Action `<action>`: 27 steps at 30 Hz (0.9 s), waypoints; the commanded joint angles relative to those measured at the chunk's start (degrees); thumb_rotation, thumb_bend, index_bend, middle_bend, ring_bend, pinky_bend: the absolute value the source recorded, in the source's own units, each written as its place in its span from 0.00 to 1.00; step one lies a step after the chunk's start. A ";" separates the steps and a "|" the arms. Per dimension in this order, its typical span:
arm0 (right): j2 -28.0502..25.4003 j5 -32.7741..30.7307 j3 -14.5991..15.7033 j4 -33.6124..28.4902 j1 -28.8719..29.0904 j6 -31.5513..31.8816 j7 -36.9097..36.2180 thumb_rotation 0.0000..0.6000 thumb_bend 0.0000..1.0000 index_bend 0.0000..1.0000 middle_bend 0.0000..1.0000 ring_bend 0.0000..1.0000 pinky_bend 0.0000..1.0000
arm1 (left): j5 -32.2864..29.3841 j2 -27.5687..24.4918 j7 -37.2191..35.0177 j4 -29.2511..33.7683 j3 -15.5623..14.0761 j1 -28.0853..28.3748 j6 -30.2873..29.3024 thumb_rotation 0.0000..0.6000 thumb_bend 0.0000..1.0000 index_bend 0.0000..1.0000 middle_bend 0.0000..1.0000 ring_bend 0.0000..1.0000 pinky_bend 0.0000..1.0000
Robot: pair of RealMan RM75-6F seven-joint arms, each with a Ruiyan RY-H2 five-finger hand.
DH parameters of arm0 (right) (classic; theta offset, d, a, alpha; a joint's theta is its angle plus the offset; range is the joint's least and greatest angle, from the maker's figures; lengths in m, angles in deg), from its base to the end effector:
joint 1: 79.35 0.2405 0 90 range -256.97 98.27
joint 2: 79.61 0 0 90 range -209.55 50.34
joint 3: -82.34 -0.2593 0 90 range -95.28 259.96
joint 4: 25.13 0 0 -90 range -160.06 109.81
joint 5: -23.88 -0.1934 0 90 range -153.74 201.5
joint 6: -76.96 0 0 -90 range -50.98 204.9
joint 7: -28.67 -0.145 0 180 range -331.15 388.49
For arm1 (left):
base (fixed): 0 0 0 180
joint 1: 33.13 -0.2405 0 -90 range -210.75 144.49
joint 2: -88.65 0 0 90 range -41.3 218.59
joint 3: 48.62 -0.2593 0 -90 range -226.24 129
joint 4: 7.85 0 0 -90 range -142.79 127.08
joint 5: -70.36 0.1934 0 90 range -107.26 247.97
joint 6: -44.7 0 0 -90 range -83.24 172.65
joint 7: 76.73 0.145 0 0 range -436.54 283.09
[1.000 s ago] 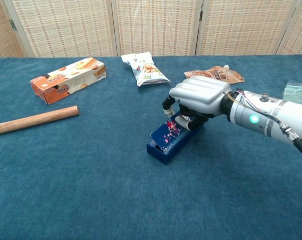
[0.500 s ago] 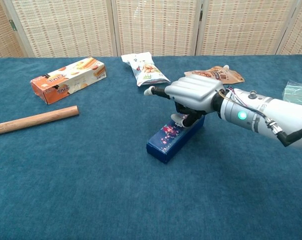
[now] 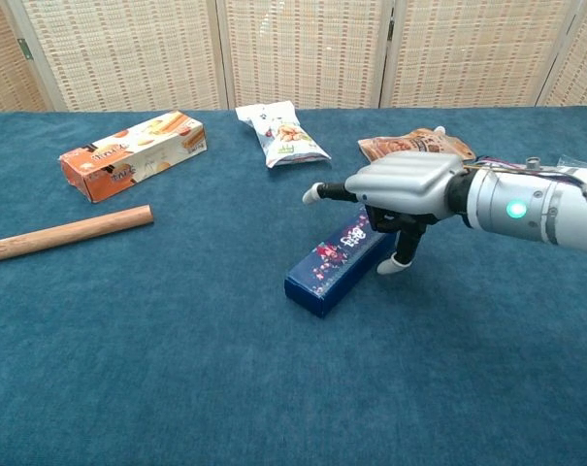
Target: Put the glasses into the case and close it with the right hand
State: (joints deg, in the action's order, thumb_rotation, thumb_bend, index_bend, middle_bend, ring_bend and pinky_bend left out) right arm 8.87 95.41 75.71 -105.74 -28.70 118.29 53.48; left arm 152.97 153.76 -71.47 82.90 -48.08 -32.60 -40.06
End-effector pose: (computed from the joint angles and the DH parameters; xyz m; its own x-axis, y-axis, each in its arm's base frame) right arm -0.1234 -0.3461 -0.0313 0.7353 -0.2220 0.6404 -0.5947 -0.6646 0.4524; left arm -0.3347 0.1482 0.1699 0.4791 0.0882 0.8733 0.8664 0.1125 -0.4866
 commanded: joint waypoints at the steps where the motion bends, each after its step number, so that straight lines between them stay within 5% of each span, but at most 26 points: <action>1: 1.84 -2.56 -0.14 2.09 1.70 -2.05 1.94 1.00 0.19 0.06 1.00 1.00 1.00 | -0.17 -0.16 0.11 0.03 0.03 -0.14 -0.14 1.00 0.19 0.19 0.15 0.15 0.24; 5: 3.37 -6.06 -0.69 3.94 3.50 -3.98 3.52 1.00 0.21 0.15 1.00 1.00 1.00 | -0.56 -0.18 0.70 -0.18 0.09 -0.46 -0.51 1.00 0.19 0.19 0.15 0.15 0.24; 12: 4.59 -9.99 -1.47 5.69 5.35 -4.37 4.21 1.00 0.33 0.54 1.00 1.00 1.00 | -0.89 -0.08 0.94 -0.38 0.12 -0.86 -0.89 1.00 0.19 0.19 0.15 0.15 0.24; 17: 4.52 -12.15 -1.77 7.03 5.64 -3.76 3.84 1.00 0.36 0.59 1.00 1.00 1.00 | -0.84 -0.04 0.99 -0.45 0.16 -0.80 -0.78 1.00 0.19 0.19 0.15 0.15 0.24; 19: 4.32 -13.43 -2.12 7.31 5.57 -3.55 3.17 1.00 0.36 0.52 1.00 1.00 1.00 | -0.71 0.03 1.08 -0.36 0.20 -0.66 -0.66 1.00 0.19 0.19 0.15 0.15 0.24; 24: 2.22 -13.91 -1.61 5.74 4.73 -1.95 2.56 1.00 0.35 0.09 1.00 1.00 1.00 | -0.07 0.06 1.46 -0.19 0.15 -0.21 -0.33 1.00 0.19 0.19 0.15 0.15 0.24; 27: 0.01 -12.95 -0.86 3.08 3.07 0.60 1.94 1.00 0.35 0.00 0.99 1.00 1.00 | 0.15 0.32 1.53 -0.24 0.25 0.07 -0.17 1.00 0.19 0.19 0.15 0.15 0.24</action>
State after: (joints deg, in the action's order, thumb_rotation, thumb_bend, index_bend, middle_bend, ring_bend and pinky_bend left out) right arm 10.10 81.87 74.34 -101.29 -24.63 117.53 55.85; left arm 153.08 154.04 -69.94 82.66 -47.85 -32.59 -40.28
